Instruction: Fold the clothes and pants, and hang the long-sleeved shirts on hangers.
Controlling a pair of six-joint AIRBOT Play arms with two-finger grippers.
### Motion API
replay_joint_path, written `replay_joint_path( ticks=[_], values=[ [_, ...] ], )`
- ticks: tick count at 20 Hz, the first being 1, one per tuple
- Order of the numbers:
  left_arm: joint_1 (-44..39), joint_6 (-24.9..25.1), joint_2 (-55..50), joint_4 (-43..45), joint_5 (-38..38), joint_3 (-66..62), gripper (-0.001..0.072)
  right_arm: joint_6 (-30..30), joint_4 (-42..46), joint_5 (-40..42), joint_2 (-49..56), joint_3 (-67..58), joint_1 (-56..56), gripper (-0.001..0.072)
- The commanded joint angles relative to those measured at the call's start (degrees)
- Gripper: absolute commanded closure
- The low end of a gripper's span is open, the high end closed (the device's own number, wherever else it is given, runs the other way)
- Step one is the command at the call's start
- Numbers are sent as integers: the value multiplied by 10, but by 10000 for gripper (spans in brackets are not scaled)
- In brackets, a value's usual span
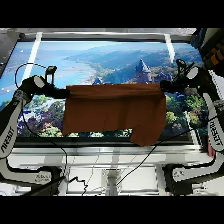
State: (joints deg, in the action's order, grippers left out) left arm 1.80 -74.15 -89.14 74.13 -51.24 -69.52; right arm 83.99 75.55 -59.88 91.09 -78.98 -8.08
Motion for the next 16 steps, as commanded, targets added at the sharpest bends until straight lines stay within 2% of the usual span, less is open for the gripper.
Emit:
replay_joint_path(
  ticks=[1, 3, 5, 7, 8, 9, 10, 11, 12, 14, 15, 16],
  values=[
    [0, -1, -4, -1, -17, 0, -13, -2, 8, 5, 0, 0, 0, 155],
    [0, 0, 4, -8, -15, -1, 9, -11, 12, 8, -5, -1, 0, 145],
    [2, 0, 22, -3, -17, -2, 10, -11, 41, 4, -14, -1, -4, 166],
    [12, -1, 54, 47, -46, -8, 16, -9, 82, -33, -24, -1, -23, 166],
    [22, -1, 75, 78, -67, -9, 87, -10, 93, -67, -28, -1, -41, 169],
    [35, 1, 94, 107, -87, -9, 152, -19, 94, -99, -31, -1, -63, 232],
    [50, 23, 108, 131, -110, -8, 152, -45, 88, -134, -34, 0, -88, 274],
    [67, 50, 115, 135, -137, -8, 152, -68, 81, -168, -35, 0, -113, 279],
    [89, 59, 117, 126, -164, -8, 152, -81, 71, -199, -37, 0, -135, 330],
    [136, 60, 118, 56, -204, -2, 153, -90, 28, -237, -53, 17, -182, 348],
    [159, 61, 122, 10, -209, 6, 162, -94, -4, -234, -75, 40, -204, 405],
    [181, 65, 133, -36, -203, 22, 216, -108, -34, -226, -106, 71, -225, 412]
  ],
)
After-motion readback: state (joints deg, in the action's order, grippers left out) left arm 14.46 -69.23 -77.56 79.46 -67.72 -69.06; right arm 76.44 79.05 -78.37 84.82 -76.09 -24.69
